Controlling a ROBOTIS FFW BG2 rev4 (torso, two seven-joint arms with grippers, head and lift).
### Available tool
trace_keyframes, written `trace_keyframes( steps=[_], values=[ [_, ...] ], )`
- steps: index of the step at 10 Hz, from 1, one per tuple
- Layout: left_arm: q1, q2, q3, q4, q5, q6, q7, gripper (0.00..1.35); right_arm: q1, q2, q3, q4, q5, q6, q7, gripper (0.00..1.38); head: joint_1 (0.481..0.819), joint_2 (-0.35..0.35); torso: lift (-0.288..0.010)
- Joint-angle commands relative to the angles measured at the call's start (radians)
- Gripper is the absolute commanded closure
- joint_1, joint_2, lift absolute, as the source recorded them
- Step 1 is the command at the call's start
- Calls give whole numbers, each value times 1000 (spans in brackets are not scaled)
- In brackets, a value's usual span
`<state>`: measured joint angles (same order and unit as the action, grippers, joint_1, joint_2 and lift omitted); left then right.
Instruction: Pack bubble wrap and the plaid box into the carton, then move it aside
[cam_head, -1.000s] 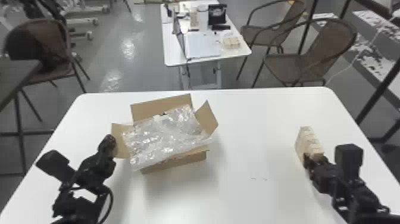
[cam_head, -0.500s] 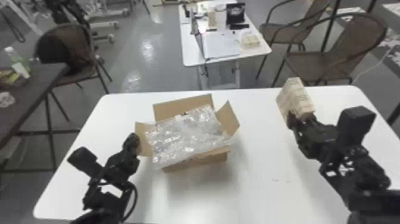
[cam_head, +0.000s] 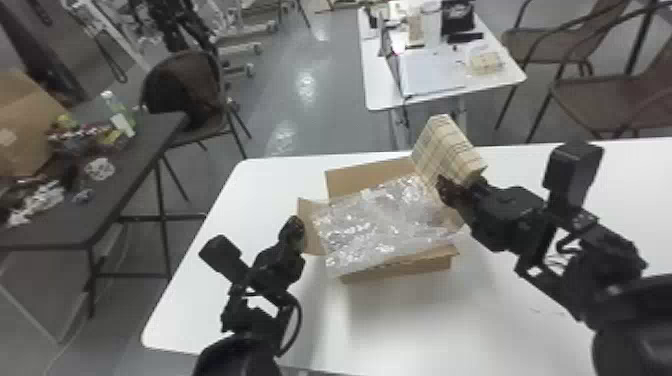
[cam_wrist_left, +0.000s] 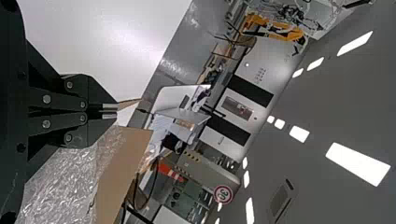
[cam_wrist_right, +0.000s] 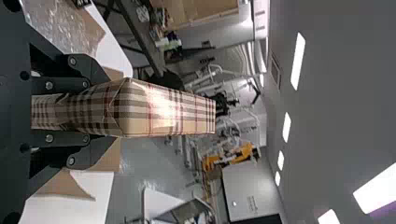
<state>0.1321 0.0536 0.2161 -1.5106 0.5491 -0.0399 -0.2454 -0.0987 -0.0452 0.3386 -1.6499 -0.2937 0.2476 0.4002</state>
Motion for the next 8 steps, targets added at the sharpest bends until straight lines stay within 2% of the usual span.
trace_keyframes(
  steps=[1, 4, 6, 7, 8],
  values=[
    [-6, 0, -4, 6, 0, 0, 0, 1211, -53, 4, 43, 44, -31, 64, 48, 949, 695, 350, -65],
    [-9, -1, -14, 9, 5, -6, 0, 1211, -81, 15, 56, 107, -33, 139, 68, 949, 695, 350, -65],
    [-14, -1, -21, 9, 8, -8, 0, 1211, -115, 41, 56, 196, -12, 139, 84, 934, 695, 350, -65],
    [-16, -1, -23, 9, 9, -6, 0, 1211, -130, 45, 56, 229, 4, 136, 91, 799, 695, 350, -65],
    [-16, -1, -24, 7, 9, -6, 0, 1211, -136, 46, 56, 249, 13, 119, 91, 493, 695, 350, -65]
  ],
)
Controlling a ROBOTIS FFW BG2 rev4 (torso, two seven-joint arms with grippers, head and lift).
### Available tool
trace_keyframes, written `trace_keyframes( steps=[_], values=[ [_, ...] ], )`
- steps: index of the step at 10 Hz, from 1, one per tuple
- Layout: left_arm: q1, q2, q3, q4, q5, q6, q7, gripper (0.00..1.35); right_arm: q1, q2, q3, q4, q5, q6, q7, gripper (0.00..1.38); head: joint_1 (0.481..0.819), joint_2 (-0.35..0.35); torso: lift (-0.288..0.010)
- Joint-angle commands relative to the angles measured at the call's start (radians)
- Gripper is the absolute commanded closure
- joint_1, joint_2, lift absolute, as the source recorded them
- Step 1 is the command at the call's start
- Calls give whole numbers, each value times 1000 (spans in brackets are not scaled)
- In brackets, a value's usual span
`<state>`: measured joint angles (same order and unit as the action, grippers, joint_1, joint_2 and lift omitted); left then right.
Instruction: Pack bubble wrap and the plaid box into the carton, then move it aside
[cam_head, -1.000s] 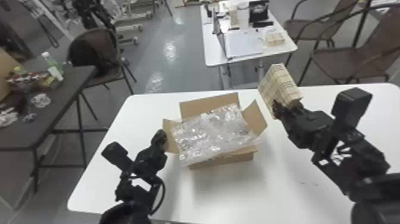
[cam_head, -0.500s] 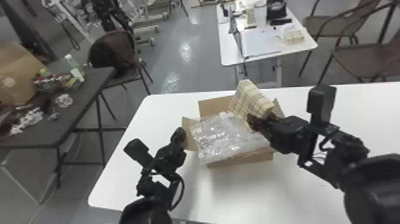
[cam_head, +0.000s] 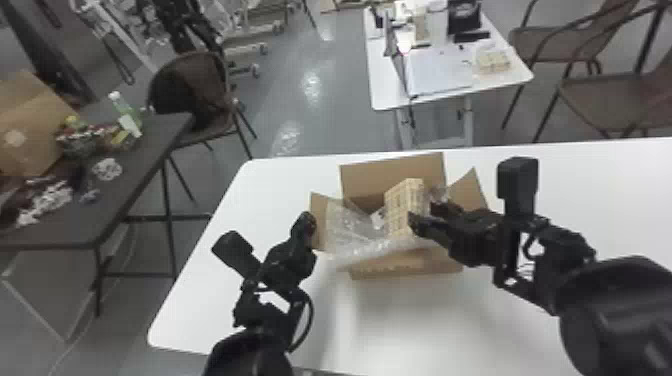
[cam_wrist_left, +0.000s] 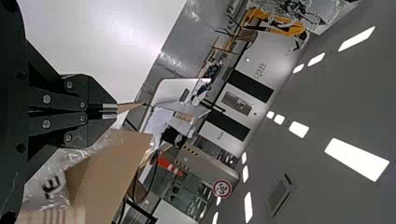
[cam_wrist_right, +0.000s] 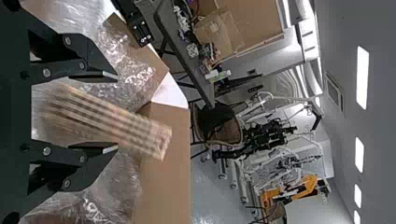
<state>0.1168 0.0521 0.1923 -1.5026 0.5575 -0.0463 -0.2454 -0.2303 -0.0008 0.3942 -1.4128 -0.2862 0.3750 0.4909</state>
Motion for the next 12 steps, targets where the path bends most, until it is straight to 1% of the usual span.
trace_keyframes(
  steps=[1, 2, 3, 4, 5, 6, 7, 8, 9, 10, 11, 12],
  values=[
    [0, 2, -1, 1, 2, 0, 0, 1211, -6, 2, -2, 18, 7, -13, 0, 289, 695, 350, -65],
    [1, 0, 1, -1, 4, -3, 0, 1210, -4, 2, -2, 12, 1, -24, 1, 174, 695, 350, -65],
    [1, 0, 4, 1, 5, -3, 0, 1211, 2, 2, -2, 0, -14, -48, 3, 122, 695, 350, -65],
    [1, 0, 9, 1, 5, -4, 0, 1211, 14, 2, -8, -28, -21, -85, 8, 119, 695, 350, -65],
    [0, 0, 9, 1, 7, -7, 0, 1211, 45, 2, -43, -74, 1, -102, 28, 119, 695, 350, -65],
    [0, 0, 9, -1, 7, -10, 0, 1210, 106, -4, -100, -141, 52, -125, 41, 119, 695, 350, -65],
    [6, 0, 13, 1, 8, -15, 0, 1211, 190, -24, -155, -192, 113, -231, 40, 121, 695, 350, -65],
    [15, 0, 18, -1, 18, -24, 0, 1211, 267, -36, -215, -218, 130, -274, 40, 121, 695, 350, -65],
    [23, 0, 22, -1, 22, -34, 2, 1210, 339, -45, -281, -233, 134, -304, 40, 121, 695, 331, -65],
    [26, -1, 27, -2, 19, -37, 3, 1211, 411, -47, -351, -248, 157, -358, 40, 121, 695, 301, -65],
    [37, -8, 33, -2, 19, -52, 9, 1210, 471, -47, -414, -248, 162, -418, 38, 121, 695, 286, -65],
    [54, -20, 41, -5, 19, -73, 23, 1211, 525, -42, -456, -265, 167, -441, 12, 121, 695, 250, -65]
  ],
)
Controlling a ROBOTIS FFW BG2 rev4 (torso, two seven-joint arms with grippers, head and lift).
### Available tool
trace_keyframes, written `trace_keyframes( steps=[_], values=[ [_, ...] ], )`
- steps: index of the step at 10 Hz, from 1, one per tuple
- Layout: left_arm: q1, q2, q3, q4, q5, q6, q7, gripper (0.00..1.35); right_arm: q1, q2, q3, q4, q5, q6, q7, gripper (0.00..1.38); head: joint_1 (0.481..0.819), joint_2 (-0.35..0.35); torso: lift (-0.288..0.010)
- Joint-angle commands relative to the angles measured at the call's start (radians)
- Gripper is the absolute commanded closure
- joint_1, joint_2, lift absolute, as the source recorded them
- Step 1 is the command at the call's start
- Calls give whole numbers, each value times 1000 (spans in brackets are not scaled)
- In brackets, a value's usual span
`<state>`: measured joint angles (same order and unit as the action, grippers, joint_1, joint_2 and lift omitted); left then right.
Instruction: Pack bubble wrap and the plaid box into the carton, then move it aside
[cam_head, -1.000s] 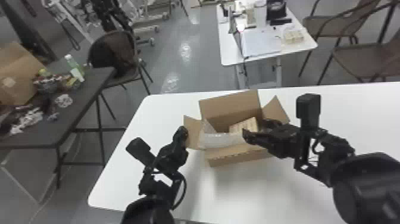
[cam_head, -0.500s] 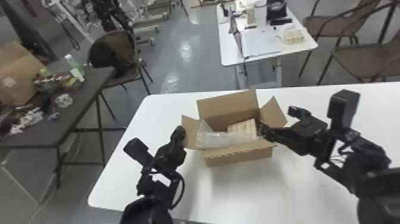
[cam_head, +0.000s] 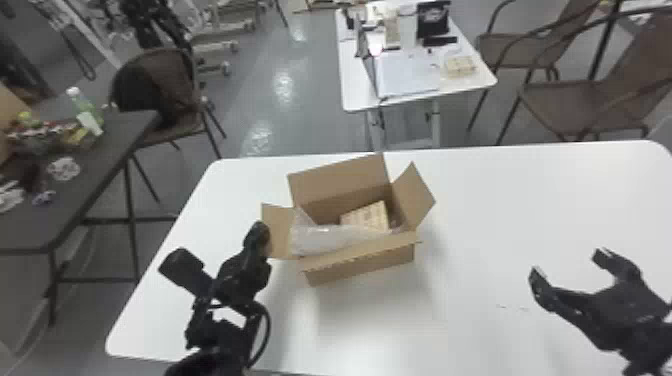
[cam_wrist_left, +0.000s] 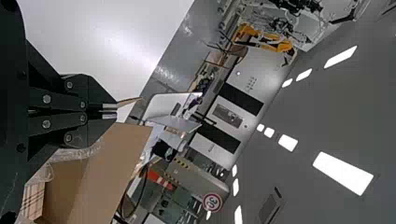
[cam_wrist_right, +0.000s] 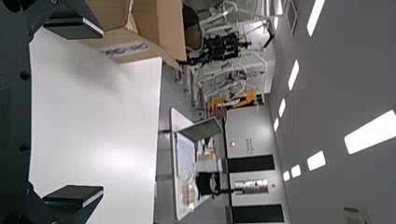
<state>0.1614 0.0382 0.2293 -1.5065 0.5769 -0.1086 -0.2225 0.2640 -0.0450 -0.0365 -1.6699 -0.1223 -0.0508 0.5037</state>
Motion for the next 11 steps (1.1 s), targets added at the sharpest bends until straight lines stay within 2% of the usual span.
trace_keyframes(
  steps=[1, 2, 4, 6, 7, 8, 9, 11],
  values=[
    [21, -20, 10, -1, 0, -39, 25, 1211, 81, 11, -57, -34, 3, -20, -27, 121, 695, 219, -65],
    [33, -29, 12, -1, -9, -79, 71, 1211, 113, 24, -80, -45, -3, -20, -28, 121, 695, 200, -65],
    [47, -32, 47, -1, -54, -177, 209, 1210, 133, 39, -79, -50, -17, -18, -25, 121, 695, 206, -65],
    [35, -32, 156, 17, -118, -238, 321, 1210, 121, 43, -68, -41, -22, -4, -11, 121, 695, 285, -65],
    [27, -34, 180, 26, -123, -281, 408, 1210, 113, 43, -68, -39, -22, 8, 1, 121, 695, 343, -65],
    [32, -38, 180, 29, -135, -322, 529, 1211, 103, 43, -68, -34, -22, 14, 15, 121, 695, 350, -65],
    [24, -41, 182, 46, -143, -342, 607, 1211, 95, 43, -66, -31, -20, 19, 27, 121, 695, 350, -65],
    [10, -41, 173, 88, -123, -381, 669, 1210, 80, 43, -62, -21, -17, 31, 45, 121, 695, 350, -65]
  ],
)
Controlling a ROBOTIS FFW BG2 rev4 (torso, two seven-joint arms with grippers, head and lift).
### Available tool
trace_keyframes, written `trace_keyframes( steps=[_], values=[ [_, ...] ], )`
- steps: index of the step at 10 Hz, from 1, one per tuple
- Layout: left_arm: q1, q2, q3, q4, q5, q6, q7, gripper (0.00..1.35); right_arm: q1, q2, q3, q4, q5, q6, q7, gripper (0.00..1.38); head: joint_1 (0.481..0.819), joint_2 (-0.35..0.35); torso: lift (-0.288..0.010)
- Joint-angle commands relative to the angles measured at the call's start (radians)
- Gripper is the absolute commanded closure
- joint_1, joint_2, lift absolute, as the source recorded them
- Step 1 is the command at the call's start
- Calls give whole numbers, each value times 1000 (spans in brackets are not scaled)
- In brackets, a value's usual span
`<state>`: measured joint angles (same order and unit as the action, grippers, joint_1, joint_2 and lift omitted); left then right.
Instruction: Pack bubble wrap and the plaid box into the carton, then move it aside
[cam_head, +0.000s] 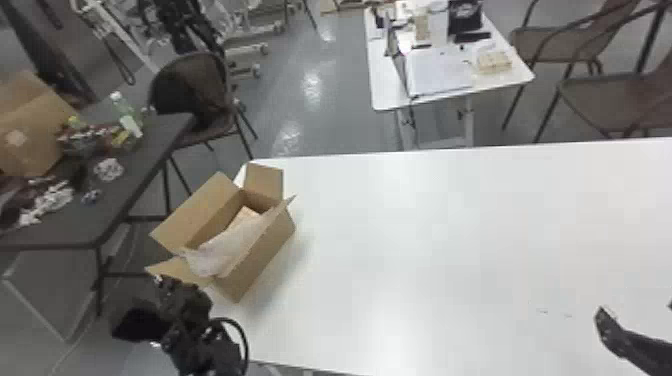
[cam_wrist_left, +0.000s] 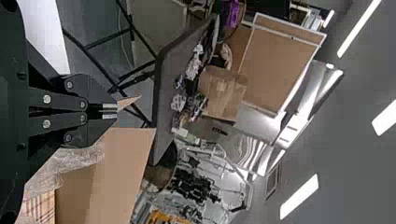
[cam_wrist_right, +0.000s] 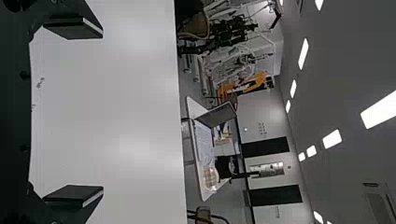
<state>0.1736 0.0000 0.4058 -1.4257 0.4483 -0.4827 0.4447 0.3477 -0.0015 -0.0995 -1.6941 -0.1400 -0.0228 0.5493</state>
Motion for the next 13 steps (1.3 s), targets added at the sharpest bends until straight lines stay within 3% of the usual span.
trace_keyframes(
  steps=[1, 2, 3, 4, 6, 8, 10, 11, 13],
  values=[
    [1, -3, -5, 7, 1, -19, 11, 999, -6, 0, 1, 4, 3, 4, 1, 121, 695, 350, -65],
    [11, -3, -18, 7, 3, -59, 25, 466, -6, 0, 0, 4, 3, 6, 1, 121, 695, 350, -65],
    [26, -3, -38, -10, -14, -106, 25, 79, -4, 0, 0, -1, 2, 6, 1, 121, 695, 350, -65],
    [60, -3, -81, -73, -39, -122, 23, 84, -1, 0, 0, -4, -1, 6, 0, 121, 695, 350, -65],
    [164, 57, -197, -271, -172, -97, 22, 205, 13, 2, 0, -27, -1, 6, 0, 99, 695, 350, -65],
    [234, 106, -323, -381, -287, -37, -78, 208, 36, 2, 0, -41, 11, -34, -17, 47, 695, 350, -65],
    [304, 98, -390, -392, -324, -8, -179, 208, 86, 2, -2, -64, 25, -89, -46, 56, 695, 238, -65],
    [360, 94, -395, -397, -310, 27, -268, 208, 128, 2, -2, -88, 60, -108, -61, 76, 695, 186, -65],
    [468, 95, -354, -411, -359, 118, -457, 208, 237, 2, -2, -114, 111, -204, -161, 78, 695, 134, -65]
  ],
)
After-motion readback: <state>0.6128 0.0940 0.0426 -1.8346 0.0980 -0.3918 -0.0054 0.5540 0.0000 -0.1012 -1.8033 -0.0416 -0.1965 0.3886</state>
